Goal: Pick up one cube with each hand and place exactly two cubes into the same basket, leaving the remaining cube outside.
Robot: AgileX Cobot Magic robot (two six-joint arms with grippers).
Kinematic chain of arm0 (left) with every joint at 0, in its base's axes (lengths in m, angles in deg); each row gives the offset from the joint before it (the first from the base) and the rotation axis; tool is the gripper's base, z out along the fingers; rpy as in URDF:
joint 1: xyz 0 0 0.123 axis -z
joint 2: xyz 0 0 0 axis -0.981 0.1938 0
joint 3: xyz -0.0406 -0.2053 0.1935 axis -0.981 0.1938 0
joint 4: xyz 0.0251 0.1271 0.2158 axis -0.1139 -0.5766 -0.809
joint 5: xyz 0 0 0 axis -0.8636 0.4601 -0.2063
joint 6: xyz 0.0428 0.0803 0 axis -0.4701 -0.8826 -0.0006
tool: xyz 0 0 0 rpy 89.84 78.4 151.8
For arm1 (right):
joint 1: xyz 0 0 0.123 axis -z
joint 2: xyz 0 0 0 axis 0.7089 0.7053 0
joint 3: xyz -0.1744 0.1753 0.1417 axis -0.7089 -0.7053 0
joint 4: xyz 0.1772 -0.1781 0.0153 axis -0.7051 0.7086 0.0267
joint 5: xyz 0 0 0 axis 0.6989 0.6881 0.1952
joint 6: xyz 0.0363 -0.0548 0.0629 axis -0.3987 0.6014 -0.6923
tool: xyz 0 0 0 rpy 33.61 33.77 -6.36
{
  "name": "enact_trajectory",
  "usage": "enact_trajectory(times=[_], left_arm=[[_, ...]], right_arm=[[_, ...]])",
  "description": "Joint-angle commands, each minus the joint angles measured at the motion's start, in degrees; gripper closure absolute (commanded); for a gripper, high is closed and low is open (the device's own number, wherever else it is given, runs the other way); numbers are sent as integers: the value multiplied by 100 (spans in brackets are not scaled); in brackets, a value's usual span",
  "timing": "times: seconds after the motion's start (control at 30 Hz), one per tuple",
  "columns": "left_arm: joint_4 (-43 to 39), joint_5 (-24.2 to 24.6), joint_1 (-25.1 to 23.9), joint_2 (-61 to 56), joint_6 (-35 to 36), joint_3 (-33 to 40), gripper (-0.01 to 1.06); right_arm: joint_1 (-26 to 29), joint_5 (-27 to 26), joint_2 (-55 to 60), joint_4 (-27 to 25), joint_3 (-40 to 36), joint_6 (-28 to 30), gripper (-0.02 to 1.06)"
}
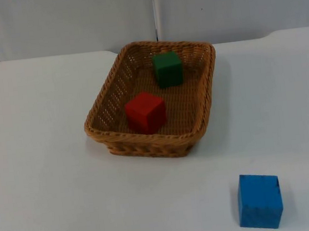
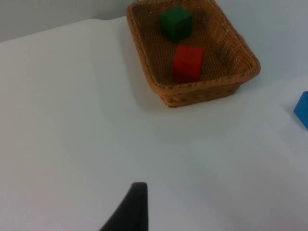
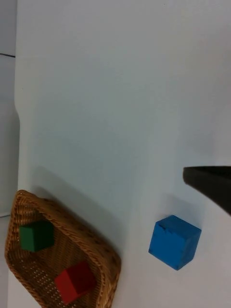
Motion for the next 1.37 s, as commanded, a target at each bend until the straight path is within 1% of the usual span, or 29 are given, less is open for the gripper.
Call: enact_trajectory(times=[0.0, 0.33, 0.43, 0.47, 0.6, 0.63, 0.8, 0.83, 1.17, 1.23, 1.33], left_arm=[[-24, -11, -9, -25, 42, 22, 0], [-22, -11, -69, -25, 42, 22, 0], [-22, -11, -400, -25, 20, 22, 0], [-22, -11, -400, -25, 20, 22, 0], [-22, -11, -962, -25, 20, 22, 0], [-22, -11, -962, -25, 20, 22, 0], [-22, -11, -1565, -25, 20, 22, 0], [-22, -11, -1565, -25, 20, 22, 0], [-22, -11, -2261, -25, 20, 22, 0], [-22, -11, -2302, -25, 20, 22, 0], [-22, -11, -2493, -25, 20, 22, 0]], right_arm=[[34, -30, -12, -27, 5, -4, -1], [34, -30, -12, -27, 5, -4, -1], [34, -30, -12, -27, 5, -4, -1], [34, -30, -12, -27, 5, -4, -1], [34, -30, -12, -27, 5, -4, -1], [34, -30, -12, -27, 5, -4, -1], [34, -30, -12, -27, 5, -4, -1], [34, -30, -12, -27, 5, -4, -1], [34, -30, -12, -27, 5, -4, -1], [34, -30, -12, -27, 5, -4, -1], [34, -30, -12, -27, 5, -4, -1]])
